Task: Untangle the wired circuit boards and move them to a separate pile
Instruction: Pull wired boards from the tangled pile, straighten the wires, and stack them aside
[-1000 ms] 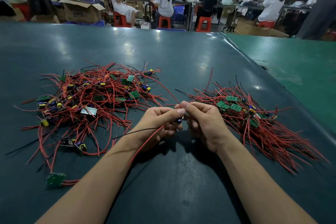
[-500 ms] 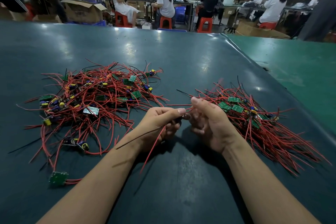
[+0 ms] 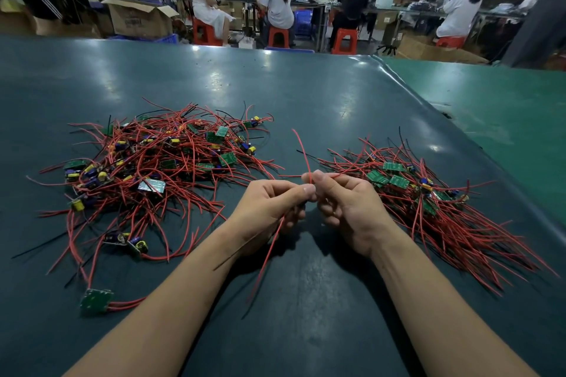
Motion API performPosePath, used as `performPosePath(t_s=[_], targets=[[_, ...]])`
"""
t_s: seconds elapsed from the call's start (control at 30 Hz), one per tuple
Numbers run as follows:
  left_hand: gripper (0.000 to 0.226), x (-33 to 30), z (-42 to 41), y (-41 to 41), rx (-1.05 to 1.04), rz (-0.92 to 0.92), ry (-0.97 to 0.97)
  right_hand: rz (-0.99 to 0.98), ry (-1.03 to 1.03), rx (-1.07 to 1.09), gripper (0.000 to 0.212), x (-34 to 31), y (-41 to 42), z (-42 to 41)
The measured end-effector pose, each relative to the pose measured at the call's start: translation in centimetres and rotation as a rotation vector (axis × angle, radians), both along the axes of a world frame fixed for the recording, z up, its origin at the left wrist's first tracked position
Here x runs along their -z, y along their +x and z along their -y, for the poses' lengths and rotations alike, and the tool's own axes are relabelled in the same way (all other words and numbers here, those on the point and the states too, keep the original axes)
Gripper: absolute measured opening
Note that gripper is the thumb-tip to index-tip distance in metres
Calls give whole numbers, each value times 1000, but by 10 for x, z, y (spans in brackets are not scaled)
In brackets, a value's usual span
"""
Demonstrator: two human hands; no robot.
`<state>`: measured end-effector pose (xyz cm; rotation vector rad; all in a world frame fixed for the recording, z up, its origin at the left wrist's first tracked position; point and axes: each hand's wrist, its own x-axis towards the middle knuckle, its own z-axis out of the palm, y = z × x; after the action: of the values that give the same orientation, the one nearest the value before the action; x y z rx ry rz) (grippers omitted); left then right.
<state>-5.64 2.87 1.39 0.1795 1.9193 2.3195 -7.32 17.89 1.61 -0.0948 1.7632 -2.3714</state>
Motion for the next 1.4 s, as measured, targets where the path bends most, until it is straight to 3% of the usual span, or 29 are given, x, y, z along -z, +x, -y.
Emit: performPosePath(t_s=[0.07, 0.17, 0.37, 0.47, 0.57, 0.77, 0.93, 1.03, 1.4], targets=[[24, 2, -2, 1, -51, -11, -13, 24, 5, 37, 26, 0, 0, 2], [17, 5, -5, 1, -104, -85, -69, -52, 100, 93, 27, 3, 1, 3], [12, 7, -4, 3, -45, -197, -190, -195, 243, 45, 41, 4, 2, -1], [25, 8, -4, 5, -24, -250, -300, -191, 282, 41, 26, 5, 1, -3], [23, 6, -5, 6, -7, -271, -352, -191, 289, 69, 19, 5, 1, -2], [13, 2, -2, 4, -14, -186, -195, -30, 79, 228, 27, 2, -4, -1], [28, -1, 2, 5, 98, -119, -96, -24, -145, 387, 41, -3, -11, -3], [22, 1, 5, 5, 193, -116, -41, -10, -253, 478, 32, -6, -15, -9], [27, 2, 8, 1, 253, -56, 73, -112, -261, 625, 28, -7, -15, -10]])
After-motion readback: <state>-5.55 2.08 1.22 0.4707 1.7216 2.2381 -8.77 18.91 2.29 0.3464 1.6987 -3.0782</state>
